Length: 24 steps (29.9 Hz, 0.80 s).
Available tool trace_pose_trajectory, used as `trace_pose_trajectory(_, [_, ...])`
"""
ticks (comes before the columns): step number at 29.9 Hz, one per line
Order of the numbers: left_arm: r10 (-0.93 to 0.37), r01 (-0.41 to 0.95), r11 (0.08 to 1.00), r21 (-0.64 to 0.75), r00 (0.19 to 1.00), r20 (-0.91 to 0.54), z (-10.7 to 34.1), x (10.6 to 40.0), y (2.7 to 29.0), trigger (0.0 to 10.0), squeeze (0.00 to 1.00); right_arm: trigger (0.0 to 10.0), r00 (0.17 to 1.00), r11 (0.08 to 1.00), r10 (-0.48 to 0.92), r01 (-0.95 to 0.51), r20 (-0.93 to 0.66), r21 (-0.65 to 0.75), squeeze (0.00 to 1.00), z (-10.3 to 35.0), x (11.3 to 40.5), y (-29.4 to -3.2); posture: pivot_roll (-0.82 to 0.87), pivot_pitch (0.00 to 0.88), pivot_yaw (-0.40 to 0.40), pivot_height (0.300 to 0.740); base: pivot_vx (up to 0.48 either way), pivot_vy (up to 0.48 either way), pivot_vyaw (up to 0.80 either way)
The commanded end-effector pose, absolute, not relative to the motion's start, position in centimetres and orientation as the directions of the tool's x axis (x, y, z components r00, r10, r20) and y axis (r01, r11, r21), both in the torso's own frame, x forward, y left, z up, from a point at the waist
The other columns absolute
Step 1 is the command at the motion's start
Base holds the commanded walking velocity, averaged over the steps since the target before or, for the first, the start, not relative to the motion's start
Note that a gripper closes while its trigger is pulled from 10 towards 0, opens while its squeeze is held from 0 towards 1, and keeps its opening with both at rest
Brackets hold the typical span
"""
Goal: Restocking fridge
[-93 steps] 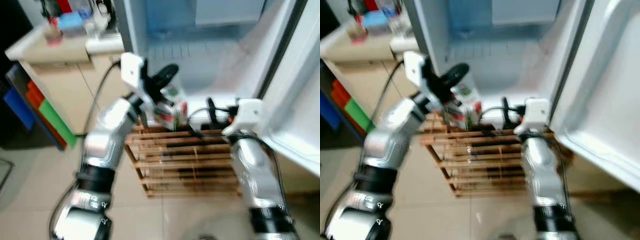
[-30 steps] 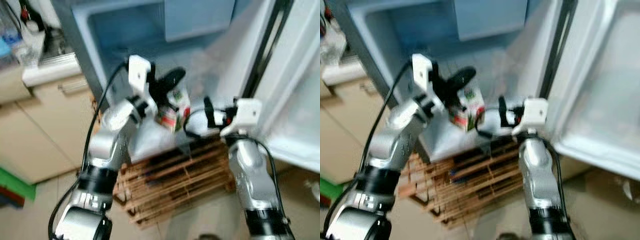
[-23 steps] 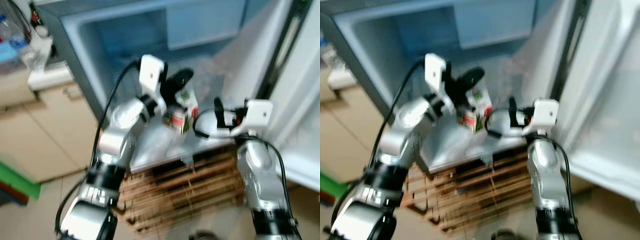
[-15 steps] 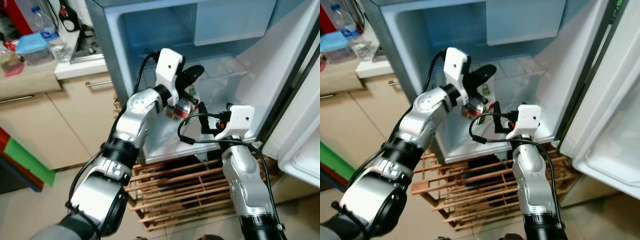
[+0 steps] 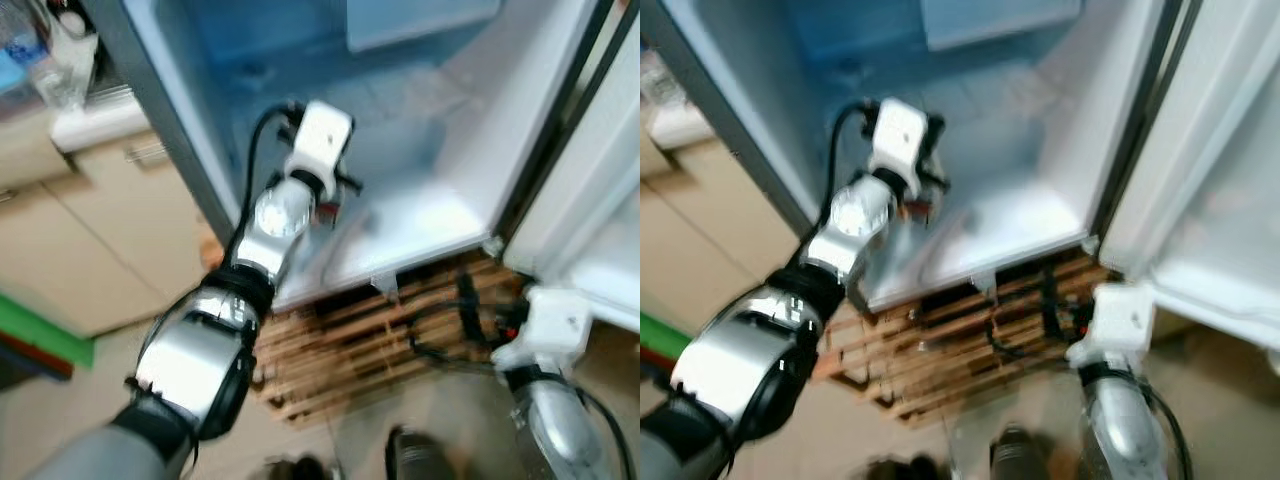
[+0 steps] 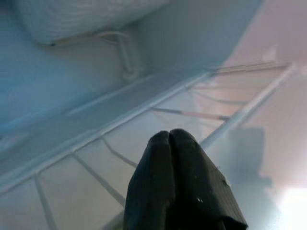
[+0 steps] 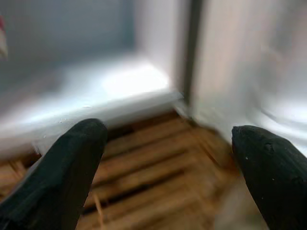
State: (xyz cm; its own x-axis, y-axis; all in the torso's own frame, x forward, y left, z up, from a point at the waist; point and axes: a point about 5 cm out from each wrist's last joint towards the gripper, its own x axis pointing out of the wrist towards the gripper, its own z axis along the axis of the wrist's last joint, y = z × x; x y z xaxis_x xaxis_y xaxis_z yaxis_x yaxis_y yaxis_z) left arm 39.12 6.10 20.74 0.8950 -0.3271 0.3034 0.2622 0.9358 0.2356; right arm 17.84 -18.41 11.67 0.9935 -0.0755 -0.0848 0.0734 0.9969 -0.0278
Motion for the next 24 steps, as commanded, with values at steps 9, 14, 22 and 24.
trace_pose_trajectory(9, [0.115,-0.127,0.991,0.036,0.967,0.228,16.2,38.4,12.1,10.0,1.0,10.0,0.988,0.999,-0.004,-0.002,-0.152,-0.045,0.0,12.8,16.6,-18.4,-0.43,0.322,0.023,0.74,0.0,0.0,0.0])
trace_pose_trajectory(14, [0.114,-0.13,0.991,0.018,0.922,0.371,18.1,37.7,12.0,10.0,1.0,10.0,0.987,0.999,0.02,-0.028,-0.159,-0.043,0.0,12.8,17.0,-18.2,-0.4,0.32,0.019,0.74,0.0,0.0,0.0])
trace_pose_trajectory(22, [0.027,-0.103,0.987,0.123,0.864,0.503,19.6,36.5,11.3,10.0,1.0,10.0,0.984,0.998,0.039,-0.045,-0.171,-0.031,0.0,12.5,17.7,-17.9,-0.37,0.298,0.028,0.74,0.0,0.0,0.0])
trace_pose_trajectory(24, [0.041,-0.118,0.985,0.129,0.874,0.485,19.3,36.6,11.6,10.0,1.0,10.0,0.986,0.999,0.041,-0.046,-0.165,-0.028,0.0,12.5,18.1,-17.9,-0.37,0.291,0.033,0.74,0.0,0.0,0.0])
